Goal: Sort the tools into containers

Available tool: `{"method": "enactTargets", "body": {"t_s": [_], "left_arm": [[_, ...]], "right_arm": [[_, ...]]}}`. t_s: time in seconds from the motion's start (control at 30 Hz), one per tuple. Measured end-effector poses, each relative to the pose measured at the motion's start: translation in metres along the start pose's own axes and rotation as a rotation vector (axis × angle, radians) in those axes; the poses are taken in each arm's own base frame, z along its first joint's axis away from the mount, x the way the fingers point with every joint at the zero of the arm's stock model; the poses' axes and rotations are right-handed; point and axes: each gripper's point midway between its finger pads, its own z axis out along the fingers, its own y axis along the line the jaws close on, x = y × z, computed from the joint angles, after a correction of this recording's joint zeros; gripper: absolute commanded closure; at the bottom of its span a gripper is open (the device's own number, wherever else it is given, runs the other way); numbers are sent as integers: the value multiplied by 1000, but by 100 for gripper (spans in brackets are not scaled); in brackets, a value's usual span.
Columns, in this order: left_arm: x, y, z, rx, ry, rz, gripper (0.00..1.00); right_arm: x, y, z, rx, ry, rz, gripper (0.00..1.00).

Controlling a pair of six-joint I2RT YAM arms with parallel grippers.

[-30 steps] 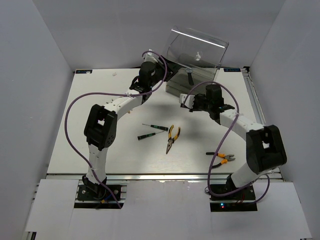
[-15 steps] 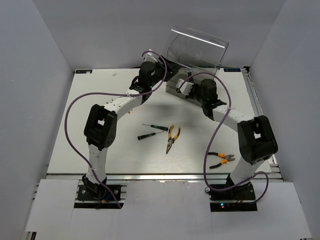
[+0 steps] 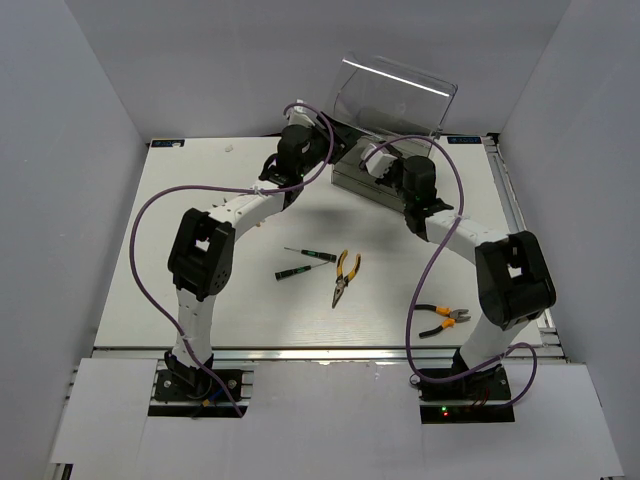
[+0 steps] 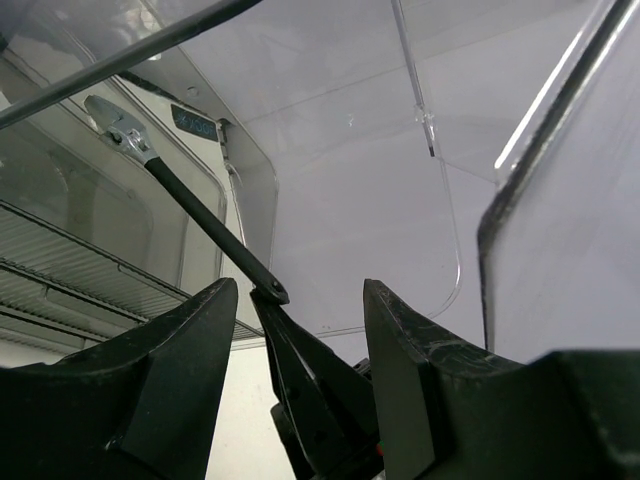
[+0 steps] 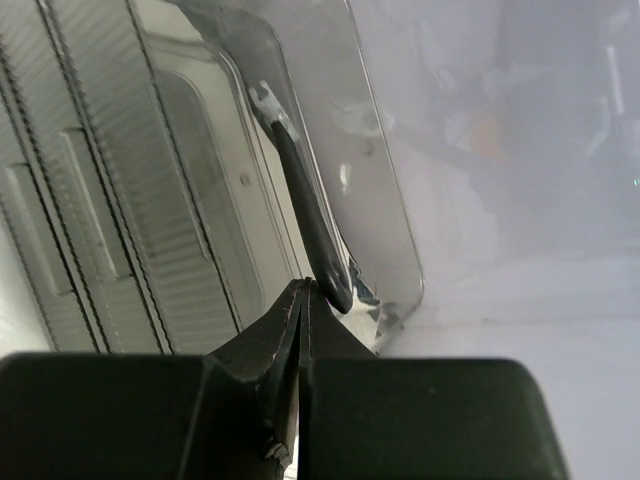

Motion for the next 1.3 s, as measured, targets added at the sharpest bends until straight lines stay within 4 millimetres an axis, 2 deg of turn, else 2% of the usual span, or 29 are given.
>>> {"method": "enactTargets", "body": {"t_s": [0.17,0.47,0.63,0.8,0.9,0.97,1.03,1.17,1.3], "left_arm": [[3,6,-1,-10,4,-5,36],[3,8,-2,-11,5,-7,36],[3,8,-2,-10,4,-6,36],[4,10,-2,-14,5,-7,36],[5,11,-3,-18,8,-8,36],[7,14,-5,-25,11,-9,36],[9,16,-9,-33,15,-10,36],[16,26,-24,-66,30,-16,36],[28,46,-48,-143,55,-46,35]], "right_arm": [[3,-5,-6,7,27,21,100],[-11,-30,-38,35,14,72,92],[-8,-29,-51,24,18,91,90],[-2,-4,-72,-81,1,92,88],[-9,16,-89,-219,-54,50,79],[-18,31,-102,-326,-112,9,68],[-24,49,-117,-450,-158,-30,64],[-28,75,-140,-609,-208,-50,61],[-30,82,-157,-659,-234,-55,59]]}}
